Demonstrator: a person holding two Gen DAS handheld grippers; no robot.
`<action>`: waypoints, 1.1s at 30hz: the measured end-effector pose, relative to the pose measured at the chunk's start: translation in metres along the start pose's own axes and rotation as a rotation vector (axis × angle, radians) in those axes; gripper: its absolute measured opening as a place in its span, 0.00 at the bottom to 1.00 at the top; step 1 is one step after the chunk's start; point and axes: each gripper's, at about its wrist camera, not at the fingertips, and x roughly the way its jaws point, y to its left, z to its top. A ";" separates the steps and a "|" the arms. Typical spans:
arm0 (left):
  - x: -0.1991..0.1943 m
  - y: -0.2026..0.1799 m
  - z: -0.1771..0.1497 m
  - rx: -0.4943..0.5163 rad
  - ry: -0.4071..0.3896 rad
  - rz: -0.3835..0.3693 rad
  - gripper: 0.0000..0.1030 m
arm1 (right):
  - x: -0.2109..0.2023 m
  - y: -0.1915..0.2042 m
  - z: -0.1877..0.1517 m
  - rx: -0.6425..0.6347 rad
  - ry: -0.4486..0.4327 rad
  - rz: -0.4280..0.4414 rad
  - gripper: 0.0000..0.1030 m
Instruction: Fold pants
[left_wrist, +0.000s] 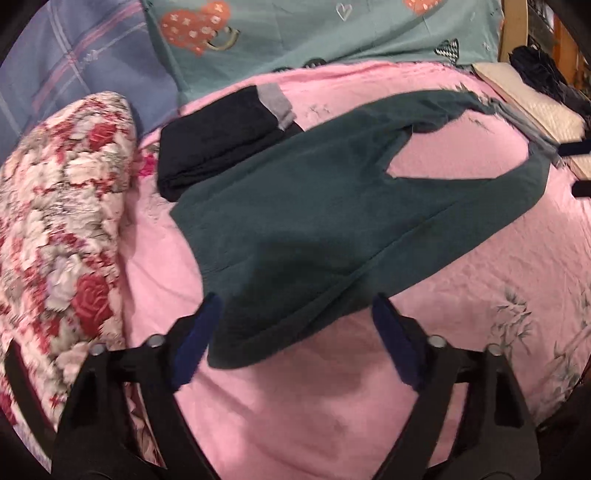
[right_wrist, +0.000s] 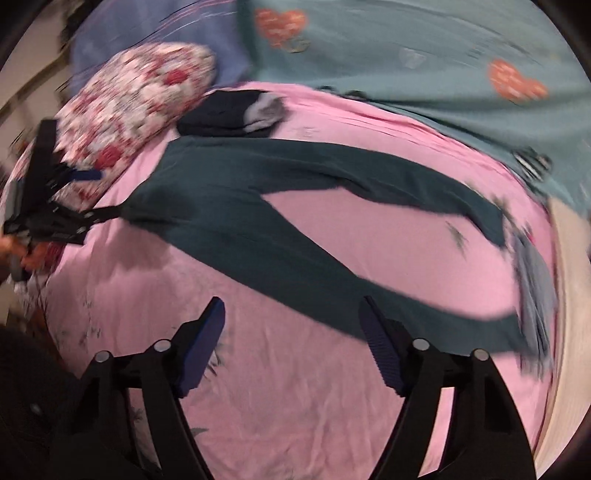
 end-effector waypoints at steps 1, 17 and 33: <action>0.010 0.001 0.001 0.003 0.021 -0.010 0.62 | 0.011 -0.004 0.007 -0.044 0.020 0.009 0.62; 0.071 0.022 -0.013 -0.022 0.177 -0.055 0.44 | 0.149 -0.048 0.029 -0.425 0.405 0.267 0.02; 0.055 0.085 -0.058 -0.341 0.227 -0.013 0.72 | 0.075 0.021 -0.057 -0.355 0.396 0.353 0.01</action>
